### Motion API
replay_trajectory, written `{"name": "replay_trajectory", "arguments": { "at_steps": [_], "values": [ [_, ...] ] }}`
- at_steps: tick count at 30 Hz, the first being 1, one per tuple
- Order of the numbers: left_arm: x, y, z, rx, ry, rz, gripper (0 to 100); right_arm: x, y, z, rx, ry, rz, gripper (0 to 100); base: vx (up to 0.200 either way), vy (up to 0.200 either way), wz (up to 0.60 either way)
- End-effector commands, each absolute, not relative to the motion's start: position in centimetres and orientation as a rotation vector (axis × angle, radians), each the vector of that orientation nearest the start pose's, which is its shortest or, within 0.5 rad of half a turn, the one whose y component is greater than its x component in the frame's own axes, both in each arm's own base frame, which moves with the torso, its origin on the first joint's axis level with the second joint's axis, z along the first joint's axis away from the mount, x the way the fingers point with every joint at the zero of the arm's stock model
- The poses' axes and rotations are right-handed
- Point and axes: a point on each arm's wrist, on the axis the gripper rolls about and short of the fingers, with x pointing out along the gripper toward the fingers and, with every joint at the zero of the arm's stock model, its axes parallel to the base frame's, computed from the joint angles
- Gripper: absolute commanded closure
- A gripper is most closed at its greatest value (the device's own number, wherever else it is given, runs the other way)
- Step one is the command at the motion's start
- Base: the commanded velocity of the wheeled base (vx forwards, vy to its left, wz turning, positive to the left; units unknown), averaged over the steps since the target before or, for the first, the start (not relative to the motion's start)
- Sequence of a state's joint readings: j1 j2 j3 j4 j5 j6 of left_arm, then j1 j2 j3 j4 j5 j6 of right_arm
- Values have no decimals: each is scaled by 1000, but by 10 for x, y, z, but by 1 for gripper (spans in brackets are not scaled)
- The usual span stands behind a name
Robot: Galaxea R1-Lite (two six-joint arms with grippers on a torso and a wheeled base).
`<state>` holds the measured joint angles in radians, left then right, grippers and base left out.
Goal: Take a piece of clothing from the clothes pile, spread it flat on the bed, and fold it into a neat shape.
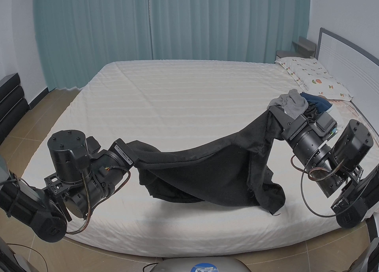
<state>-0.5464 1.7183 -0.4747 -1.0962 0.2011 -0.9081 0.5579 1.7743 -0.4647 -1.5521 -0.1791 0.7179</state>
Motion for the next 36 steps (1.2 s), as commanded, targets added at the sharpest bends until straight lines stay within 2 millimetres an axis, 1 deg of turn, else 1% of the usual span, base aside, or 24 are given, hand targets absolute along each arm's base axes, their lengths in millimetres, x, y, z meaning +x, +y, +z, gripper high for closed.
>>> {"name": "replay_trajectory", "arguments": {
  "at_steps": [1,4,7,8,9,11,12,13,14,15,18,19,21,22,24,26,27,28,29,30,31,34,35,36],
  "values": [
    [225,-135,155,-858,252,-301,100,215,140,197,815,-170,512,100,-200,0,0],
    [218,-132,168,-875,212,-327,100,198,136,218,792,-251,552,100,-200,0,0],
    [212,-128,179,-854,168,-349,100,180,127,241,785,-323,578,100,-200,0,0],
    [212,-128,181,-852,162,-352,100,179,126,242,784,-324,578,100,-200,0,0],
    [212,-126,187,-837,132,-360,100,170,120,257,786,-343,582,100,-200,0,0],
    [212,-125,194,-833,104,-365,100,166,116,267,790,-351,581,100,0,0,0],
    [213,-125,203,-833,75,-373,100,163,111,281,792,-366,576,100,0,0,0],
    [214,-124,207,-833,69,-371,100,163,109,290,791,-378,566,100,0,0,0],
    [214,-124,207,-833,69,-371,100,163,109,290,791,-378,566,100,0,0,0],
    [217,-123,218,-830,72,-359,100,170,102,307,781,-395,525,100,0,0,0],
    [227,-121,228,-819,96,-321,100,182,95,329,763,-410,471,100,0,0,0],
    [230,-120,230,-818,101,-309,100,187,92,335,758,-413,455,100,0,0,0],
    [235,-118,237,-821,92,-296,100,198,90,340,744,-388,427,100,0,0,0],
    [241,-119,237,-816,102,-282,100,209,90,339,733,-362,407,100,0,0,0],
    [248,-120,234,-810,118,-269,100,221,91,337,723,-345,383,100,0,0,0],
    [261,-122,228,-801,142,-241,100,245,93,334,716,-337,340,100,0,0,0],
    [261,-122,227,-801,144,-238,100,247,93,333,715,-335,336,100,0,0,0],
    [272,-122,222,-801,156,-221,100,267,95,329,708,-326,311,100,0,0,0],
    [278,-123,220,-799,160,-217,100,277,97,325,705,-319,300,100,0,0,0],
    [278,-123,220,-799,162,-216,100,279,97,325,704,-318,298,100,0,0,0],
    [288,-124,214,-796,174,-206,100,293,100,317,696,-298,286,100,0,0,0],
    [305,-127,202,-787,201,-183,100,316,101,302,682,-267,250,100,67,0,0],
    [305,-127,202,-787,201,-183,100,316,101,302,682,-267,250,100,200,0,0],
    [315,-129,195,-783,212,-171,100,330,100,295,678,-263,229,100,200,0,0]
  ]
}}
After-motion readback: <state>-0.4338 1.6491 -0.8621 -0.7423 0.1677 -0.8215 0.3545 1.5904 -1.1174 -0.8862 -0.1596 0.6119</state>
